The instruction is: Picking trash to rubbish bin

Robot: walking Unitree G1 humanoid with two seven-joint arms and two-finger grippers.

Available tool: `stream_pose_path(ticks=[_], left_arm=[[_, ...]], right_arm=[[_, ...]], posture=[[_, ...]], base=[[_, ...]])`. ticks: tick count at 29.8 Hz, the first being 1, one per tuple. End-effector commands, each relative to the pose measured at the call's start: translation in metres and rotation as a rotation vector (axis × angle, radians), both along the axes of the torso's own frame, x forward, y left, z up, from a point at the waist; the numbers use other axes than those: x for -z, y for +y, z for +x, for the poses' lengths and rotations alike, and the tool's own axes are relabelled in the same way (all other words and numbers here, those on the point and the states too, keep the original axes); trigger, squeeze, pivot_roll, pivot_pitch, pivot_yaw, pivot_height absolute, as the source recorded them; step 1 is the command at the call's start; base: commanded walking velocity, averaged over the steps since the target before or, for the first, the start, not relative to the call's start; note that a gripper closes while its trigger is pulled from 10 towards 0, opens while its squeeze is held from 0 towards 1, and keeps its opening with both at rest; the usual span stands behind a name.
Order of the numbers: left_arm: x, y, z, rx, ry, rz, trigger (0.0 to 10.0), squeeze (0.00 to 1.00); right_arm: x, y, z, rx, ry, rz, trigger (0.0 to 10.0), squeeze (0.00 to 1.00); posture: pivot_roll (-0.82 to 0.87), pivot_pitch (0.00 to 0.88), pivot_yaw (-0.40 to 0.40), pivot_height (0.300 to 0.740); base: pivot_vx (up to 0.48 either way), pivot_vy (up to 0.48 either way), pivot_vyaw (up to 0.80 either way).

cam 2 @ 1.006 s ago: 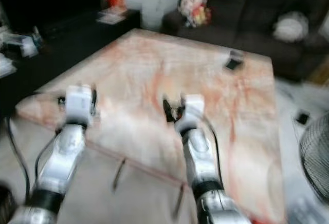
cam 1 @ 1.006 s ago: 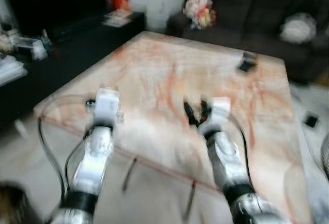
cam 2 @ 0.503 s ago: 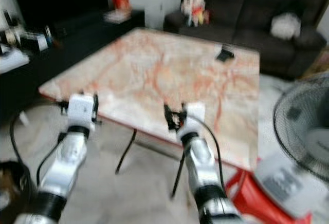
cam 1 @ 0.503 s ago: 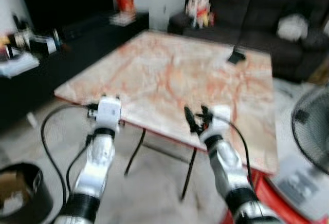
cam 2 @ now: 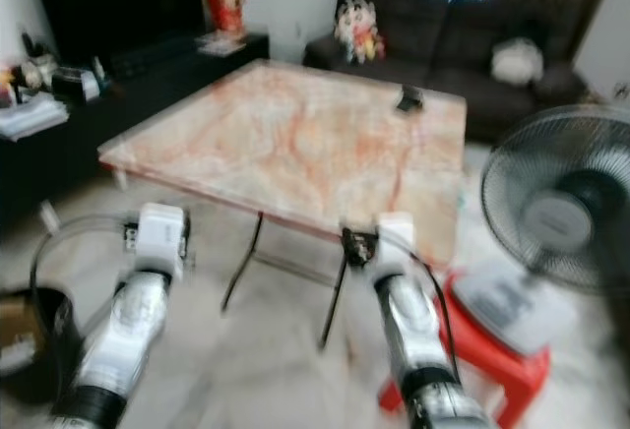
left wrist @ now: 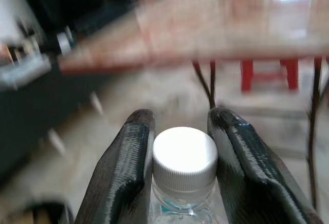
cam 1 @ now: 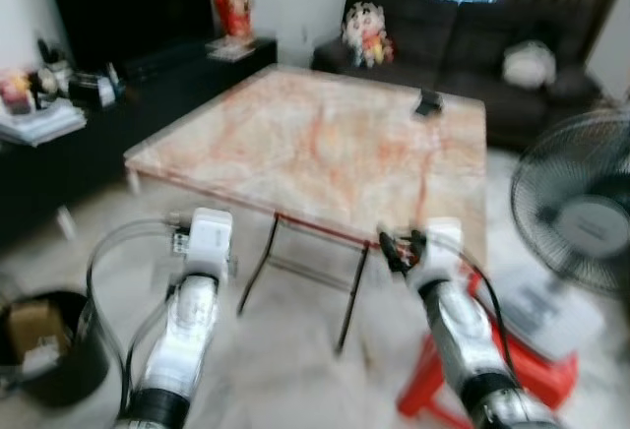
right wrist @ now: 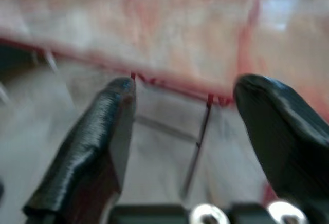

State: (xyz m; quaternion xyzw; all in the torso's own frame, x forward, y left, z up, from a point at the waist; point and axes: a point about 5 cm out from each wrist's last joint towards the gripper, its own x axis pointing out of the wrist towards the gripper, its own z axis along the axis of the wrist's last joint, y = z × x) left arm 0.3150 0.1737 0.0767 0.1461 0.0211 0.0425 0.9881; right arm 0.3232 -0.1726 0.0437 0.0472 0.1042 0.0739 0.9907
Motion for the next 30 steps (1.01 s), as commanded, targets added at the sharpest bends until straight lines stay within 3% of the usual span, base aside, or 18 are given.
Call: stream_pose_path(ticks=[1,7,11,12,16,19,20,21,24,26,30], left_arm=[[0.022,0.001,-0.008,0.000,0.099,-0.048,10.0,0.00],[0.078,0.021,-0.042,-0.094,0.354,-0.088,10.0,0.00],[0.102,0.025,-0.062,-0.118,0.480,-0.086,10.0,0.00],[0.102,0.025,-0.062,-0.118,0.480,-0.086,10.0,0.00],[0.130,0.027,-0.092,-0.147,0.645,-0.111,10.0,0.00],[0.151,0.025,-0.122,-0.171,0.790,-0.127,10.0,0.00],[0.161,0.024,-0.139,-0.194,0.861,-0.140,10.0,0.00],[0.164,0.024,-0.145,-0.203,0.887,-0.144,10.0,0.00],[0.165,0.024,-0.146,-0.203,0.893,-0.144,10.0,0.00],[0.169,0.021,-0.157,-0.209,0.904,-0.161,10.0,0.00],[0.170,0.024,-0.160,-0.230,0.903,-0.171,10.0,0.00]], right_arm=[[0.017,-0.015,-0.011,0.046,0.102,-0.030,10.0,0.00],[0.060,-0.044,-0.053,0.161,0.339,-0.053,10.0,0.00],[0.080,-0.054,-0.079,0.221,0.455,-0.037,10.0,0.00],[0.080,-0.054,-0.079,0.221,0.455,-0.037,10.0,0.00],[0.099,-0.056,-0.105,0.275,0.567,-0.011,10.0,0.00],[0.109,-0.053,-0.119,0.272,0.628,-0.019,10.0,0.00],[0.113,-0.051,-0.125,0.270,0.653,-0.031,10.0,0.00],[0.114,-0.051,-0.128,0.272,0.662,-0.034,10.0,0.00],[0.114,-0.051,-0.128,0.274,0.662,-0.029,10.0,0.00],[0.116,-0.054,-0.133,0.297,0.676,-0.022,10.0,0.00],[0.117,-0.054,-0.134,0.282,0.684,-0.036,10.0,0.00]], posture=[[-0.01,0.002,-0.091,0.740],[-0.01,0.012,-0.096,0.740],[-0.01,0.023,-0.098,0.740],[-0.01,0.023,-0.098,0.740],[-0.01,0.029,-0.095,0.740],[-0.01,0.030,-0.094,0.740],[-0.01,0.031,-0.092,0.740],[-0.01,0.031,-0.092,0.740],[-0.02,0.030,-0.087,0.740],[-0.01,0.034,-0.093,0.740],[-0.01,0.037,-0.098,0.740]], base=[[0.000,0.000,0.00],[0.000,0.000,0.00],[0.000,0.000,0.00],[0.000,0.000,0.00],[0.000,0.000,0.00],[0.000,0.000,0.00],[0.000,0.000,0.00],[0.000,0.000,0.00],[0.000,0.000,0.42],[0.000,0.000,0.80],[0.000,0.000,0.80]])
